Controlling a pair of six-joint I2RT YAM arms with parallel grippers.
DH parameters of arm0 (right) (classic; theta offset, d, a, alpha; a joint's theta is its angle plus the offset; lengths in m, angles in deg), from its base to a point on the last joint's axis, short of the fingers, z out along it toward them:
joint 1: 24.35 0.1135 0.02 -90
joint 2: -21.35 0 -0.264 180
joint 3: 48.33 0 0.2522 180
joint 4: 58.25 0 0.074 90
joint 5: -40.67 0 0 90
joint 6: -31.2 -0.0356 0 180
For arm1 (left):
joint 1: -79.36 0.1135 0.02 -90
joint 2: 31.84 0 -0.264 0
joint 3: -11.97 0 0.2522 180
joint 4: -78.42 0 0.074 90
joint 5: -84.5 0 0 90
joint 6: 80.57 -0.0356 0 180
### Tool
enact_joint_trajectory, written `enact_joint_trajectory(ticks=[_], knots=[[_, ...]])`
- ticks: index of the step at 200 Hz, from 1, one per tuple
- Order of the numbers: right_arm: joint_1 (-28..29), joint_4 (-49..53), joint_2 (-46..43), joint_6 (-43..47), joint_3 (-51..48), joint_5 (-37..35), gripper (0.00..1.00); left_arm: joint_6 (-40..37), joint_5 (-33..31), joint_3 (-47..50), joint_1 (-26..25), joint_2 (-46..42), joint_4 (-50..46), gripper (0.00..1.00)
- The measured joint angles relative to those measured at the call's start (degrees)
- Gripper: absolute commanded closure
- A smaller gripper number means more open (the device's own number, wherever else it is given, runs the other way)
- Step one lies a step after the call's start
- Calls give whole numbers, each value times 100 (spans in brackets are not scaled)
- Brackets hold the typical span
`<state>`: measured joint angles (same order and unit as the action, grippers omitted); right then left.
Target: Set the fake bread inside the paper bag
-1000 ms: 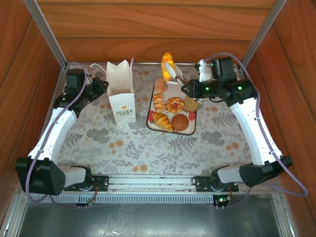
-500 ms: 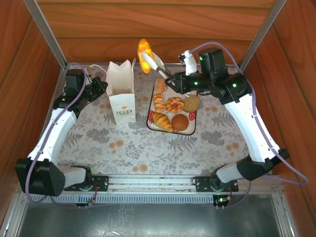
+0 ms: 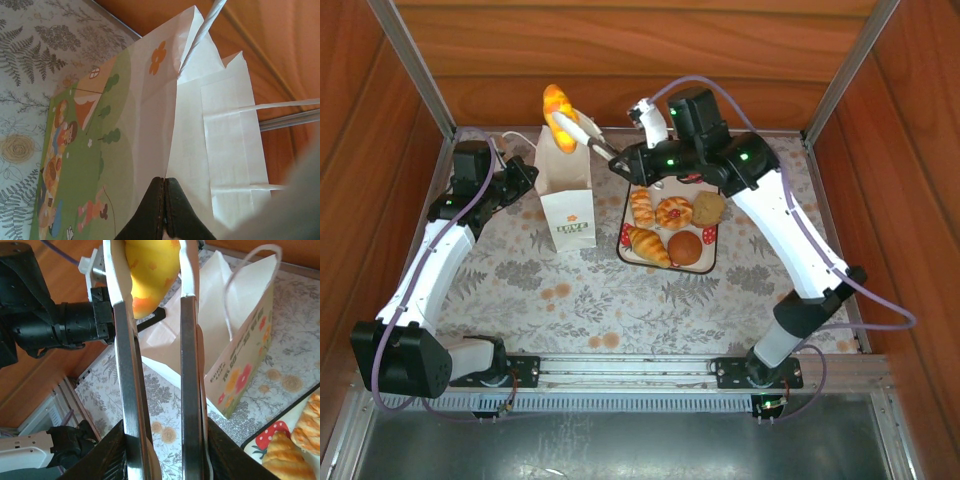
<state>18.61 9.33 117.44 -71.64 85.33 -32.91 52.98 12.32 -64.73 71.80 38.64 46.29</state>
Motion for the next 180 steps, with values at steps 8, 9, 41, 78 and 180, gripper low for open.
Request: enact_joint_trajectory(ticks=[8, 9, 41, 78, 180], knots=[[33, 9, 103, 22, 33, -24, 64, 0, 0, 0, 0, 0, 0, 95], [37, 9, 114, 26, 35, -28, 64, 2, 0, 0, 0, 0, 0, 95], [103, 107, 437, 59, 50, -160, 64, 2, -2, 15, -2, -11, 7, 95], [127, 321, 660, 94, 50, -352, 63, 0, -4, 17, -2, -26, 11, 95], [133, 586, 1036, 181, 50, -664, 63, 0, -9, 33, -2, -44, 11, 95]])
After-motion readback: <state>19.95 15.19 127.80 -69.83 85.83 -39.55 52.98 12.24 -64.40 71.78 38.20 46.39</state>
